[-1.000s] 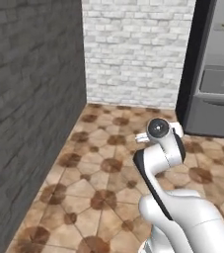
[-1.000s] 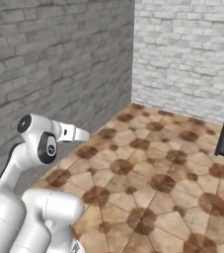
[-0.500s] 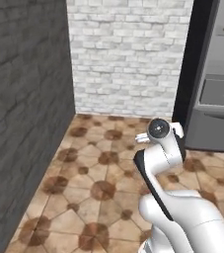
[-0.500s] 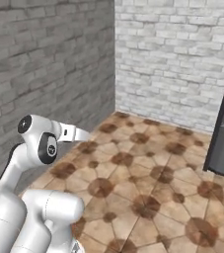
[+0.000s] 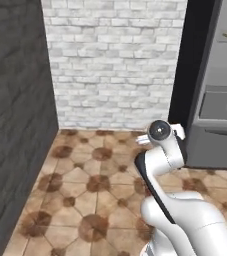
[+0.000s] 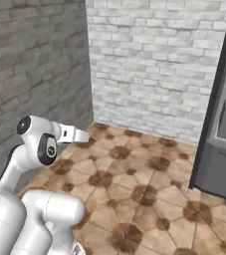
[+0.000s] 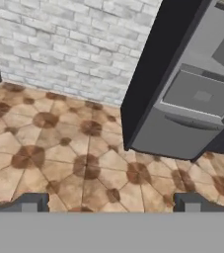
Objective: Pick the egg and butter from the fridge and place them by the bowl for mixing.
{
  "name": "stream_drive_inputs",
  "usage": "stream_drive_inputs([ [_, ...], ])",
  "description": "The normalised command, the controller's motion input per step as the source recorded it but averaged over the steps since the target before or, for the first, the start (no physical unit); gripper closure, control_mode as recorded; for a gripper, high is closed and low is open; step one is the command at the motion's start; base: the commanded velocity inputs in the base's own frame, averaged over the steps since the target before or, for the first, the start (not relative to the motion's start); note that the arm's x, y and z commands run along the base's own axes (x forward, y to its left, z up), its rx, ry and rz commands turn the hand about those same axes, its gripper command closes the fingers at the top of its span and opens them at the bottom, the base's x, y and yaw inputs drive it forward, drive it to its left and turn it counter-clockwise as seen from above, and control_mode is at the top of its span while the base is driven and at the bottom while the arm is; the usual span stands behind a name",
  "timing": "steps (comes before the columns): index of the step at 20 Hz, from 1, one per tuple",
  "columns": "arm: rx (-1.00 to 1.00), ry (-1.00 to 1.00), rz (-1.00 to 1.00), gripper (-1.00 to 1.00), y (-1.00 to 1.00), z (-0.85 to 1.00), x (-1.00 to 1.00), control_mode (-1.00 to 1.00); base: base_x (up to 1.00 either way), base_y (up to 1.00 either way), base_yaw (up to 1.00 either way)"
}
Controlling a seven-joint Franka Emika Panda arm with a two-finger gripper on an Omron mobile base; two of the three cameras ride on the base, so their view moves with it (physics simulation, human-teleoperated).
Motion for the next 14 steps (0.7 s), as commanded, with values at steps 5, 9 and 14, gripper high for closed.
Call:
stream_drive_inputs([
  [5,0.00,0.00,0.00,-1.00,0.00,0.00,0.00,1.00,1.00,-0.19,-0.30],
  [9,0.00,0.00,0.00,-1.00,0.00,0.00,0.00,1.00,1.00,-0.33,-0.19],
  [14,0.00,0.00,0.00,-1.00,0.00,0.00,0.00,1.00,0.98,-0.60,-0.19],
])
